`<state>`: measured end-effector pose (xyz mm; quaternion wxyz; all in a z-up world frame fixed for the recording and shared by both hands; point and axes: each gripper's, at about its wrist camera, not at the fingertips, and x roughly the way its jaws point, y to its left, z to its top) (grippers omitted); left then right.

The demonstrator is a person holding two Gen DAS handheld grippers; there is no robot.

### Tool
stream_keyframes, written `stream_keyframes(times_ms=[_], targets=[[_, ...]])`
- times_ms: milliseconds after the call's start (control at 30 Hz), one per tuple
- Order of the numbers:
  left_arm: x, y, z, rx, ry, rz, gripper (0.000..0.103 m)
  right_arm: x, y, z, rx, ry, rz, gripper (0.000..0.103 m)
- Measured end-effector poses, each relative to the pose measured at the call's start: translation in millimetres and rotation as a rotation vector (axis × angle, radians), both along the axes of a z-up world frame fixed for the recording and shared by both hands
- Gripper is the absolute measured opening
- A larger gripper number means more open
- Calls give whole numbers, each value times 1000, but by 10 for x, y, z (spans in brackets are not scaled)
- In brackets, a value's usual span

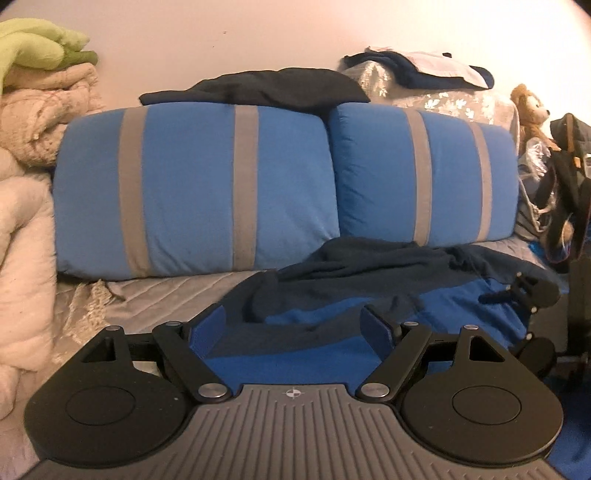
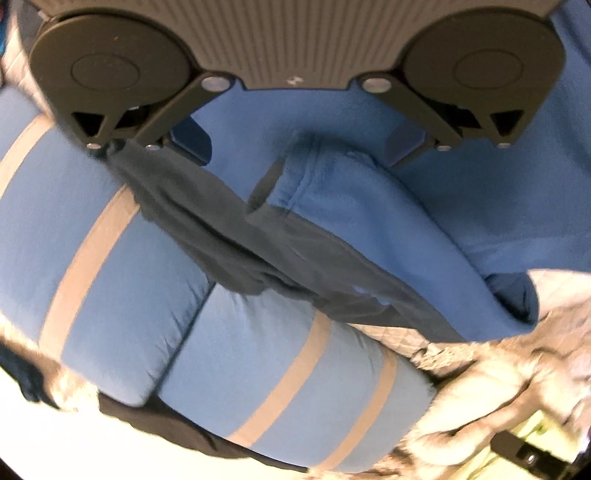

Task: Fold clothes
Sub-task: 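Lower the right gripper onto the blue fleece hoodie edge and close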

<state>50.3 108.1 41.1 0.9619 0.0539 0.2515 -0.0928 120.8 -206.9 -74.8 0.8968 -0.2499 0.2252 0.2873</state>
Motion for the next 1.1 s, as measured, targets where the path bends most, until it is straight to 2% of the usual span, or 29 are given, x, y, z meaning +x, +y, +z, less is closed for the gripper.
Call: stream_keyframes(times_ms=[200, 367, 533, 667, 867, 1100], targets=[[-159, 161, -77, 57, -14, 5, 80, -99, -33, 125, -86, -57, 92, 103], [-228, 279, -218, 66, 10, 25, 80, -219, 54, 122, -263, -162, 246, 102], [-284, 379, -340, 28, 27, 61, 80, -360, 226, -86, -467, -303, 405, 99], [-344, 415, -408, 15, 34, 66, 80, -423, 384, -350, -599, -402, 488, 95], [-395, 443, -495, 36, 32, 65, 80, -372, 600, -596, -667, -472, 505, 87], [-373, 515, -604, 14, 62, 95, 80, -276, 644, -728, -706, -531, 556, 81]])
